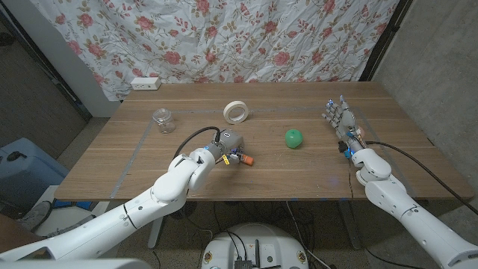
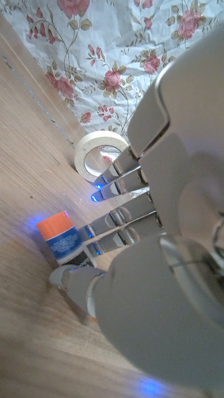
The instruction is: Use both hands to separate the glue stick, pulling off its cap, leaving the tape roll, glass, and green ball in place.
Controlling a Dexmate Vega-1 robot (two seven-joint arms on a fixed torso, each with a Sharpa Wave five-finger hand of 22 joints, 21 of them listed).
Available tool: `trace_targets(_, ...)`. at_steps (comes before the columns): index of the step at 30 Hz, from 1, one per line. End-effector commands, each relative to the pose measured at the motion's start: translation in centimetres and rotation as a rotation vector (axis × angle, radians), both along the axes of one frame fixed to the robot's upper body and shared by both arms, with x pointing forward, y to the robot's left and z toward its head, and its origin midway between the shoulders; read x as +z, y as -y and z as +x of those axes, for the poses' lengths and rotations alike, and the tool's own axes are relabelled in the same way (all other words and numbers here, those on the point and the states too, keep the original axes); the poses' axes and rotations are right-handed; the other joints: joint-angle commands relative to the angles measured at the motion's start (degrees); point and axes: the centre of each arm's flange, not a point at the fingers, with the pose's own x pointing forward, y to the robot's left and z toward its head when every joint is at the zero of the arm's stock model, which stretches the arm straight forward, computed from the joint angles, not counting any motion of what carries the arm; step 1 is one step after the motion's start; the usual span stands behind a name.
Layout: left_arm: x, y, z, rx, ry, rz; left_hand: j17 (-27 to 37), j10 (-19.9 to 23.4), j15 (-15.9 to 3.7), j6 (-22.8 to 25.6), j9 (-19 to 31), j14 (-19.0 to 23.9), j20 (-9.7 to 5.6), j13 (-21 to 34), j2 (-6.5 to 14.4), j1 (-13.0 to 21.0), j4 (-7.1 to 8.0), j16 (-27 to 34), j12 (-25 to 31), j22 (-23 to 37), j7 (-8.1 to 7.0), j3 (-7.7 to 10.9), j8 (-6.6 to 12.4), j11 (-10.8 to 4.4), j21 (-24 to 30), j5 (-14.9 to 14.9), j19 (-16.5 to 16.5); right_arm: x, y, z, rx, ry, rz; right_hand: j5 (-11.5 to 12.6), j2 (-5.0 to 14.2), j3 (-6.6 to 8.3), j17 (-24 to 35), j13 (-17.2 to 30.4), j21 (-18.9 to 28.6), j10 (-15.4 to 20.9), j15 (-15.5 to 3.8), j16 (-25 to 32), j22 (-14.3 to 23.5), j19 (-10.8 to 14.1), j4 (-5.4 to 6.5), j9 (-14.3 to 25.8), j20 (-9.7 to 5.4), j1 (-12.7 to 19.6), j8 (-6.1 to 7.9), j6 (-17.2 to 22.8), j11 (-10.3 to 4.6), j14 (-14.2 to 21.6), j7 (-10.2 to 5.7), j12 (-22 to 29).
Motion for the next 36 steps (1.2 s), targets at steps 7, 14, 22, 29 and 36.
trace_targets(7,3.1,0.3,-0.7,-0.047,0.053,0.006,0.16,2.39,-8.8,5.11,0.11,0.33,-3.44,0.09,1.18,0.45,0.2,-0.13,0.38,0.22,0.11,-0.47,-0.41,-1.12,0.08,0.12,0.47,1.2,0.0,-1.5,0.002,0.043,-0.038,0.37,0.36,0.57,-0.04,0.09,0.5,0.64,-0.14,0.33,0.1,0.23,0.08,0.16,-0.1,-0.1,0.38,0.76,-0.05,0.14,-0.13,0.53)
trace_targets(14,4.0,0.6,-1.1,-0.062,0.081,-0.004,0.15,2.84,-8.89,5.62,0.05,0.29,-3.47,0.11,1.29,0.54,0.22,-0.2,0.37,0.22,0.12,-0.62,-0.48,-1.14,0.01,0.09,0.42,1.5,-0.3,-2.6,-0.003,0.053,-0.085,0.36,0.25,0.68,-0.17,0.1,0.5,0.75,-0.23,0.31,0.1,0.24,-0.1,0.16,-0.12,0.04,0.4,0.92,-0.25,0.13,-0.24,0.56)
trace_targets(22,4.7,0.5,-1.4,-0.07,0.09,-0.069,0.14,3.28,-8.88,5.94,0.0,0.28,-3.48,0.12,1.37,0.57,0.25,-0.24,0.34,0.22,0.1,-0.81,-0.63,-1.14,-0.04,0.06,0.43,1.7,-0.5,-3.5,-0.028,0.081,-0.128,0.36,-0.05,0.9,-0.45,0.09,0.52,0.75,-0.31,0.27,0.09,0.33,-0.66,0.15,-0.08,0.58,0.44,1.21,-0.34,0.18,-0.79,0.53)
trace_targets(29,5.2,0.5,-1.5,-0.083,0.101,-0.108,0.14,3.7,-8.85,6.2,-0.01,0.29,-3.39,0.14,1.57,0.6,0.31,-0.26,0.33,0.22,0.13,-0.95,-0.78,-1.15,-0.08,0.05,0.44,2.1,-0.9,-4.1,-0.051,0.109,-0.193,0.29,-0.65,1.09,-0.78,0.1,0.53,0.82,-0.21,0.25,0.08,0.45,-1.54,0.14,-0.02,1.39,0.46,1.43,-0.34,0.33,-1.61,0.54)
trace_targets(36,5.4,0.7,-1.6,-0.101,0.102,-0.144,0.14,4.01,-8.81,6.43,-0.01,0.3,-3.36,0.16,1.67,0.63,0.33,-0.28,0.3,0.22,0.32,-1.1,-0.91,-1.15,-0.12,0.04,0.42,2.6,-1.1,-4.7,-0.065,0.129,-0.276,0.13,-1.76,1.4,-1.31,0.12,0.56,1.5,-0.24,0.2,0.06,0.73,-3.32,0.14,-0.04,3.05,0.84,2.83,-0.58,0.37,-3.19,0.75)
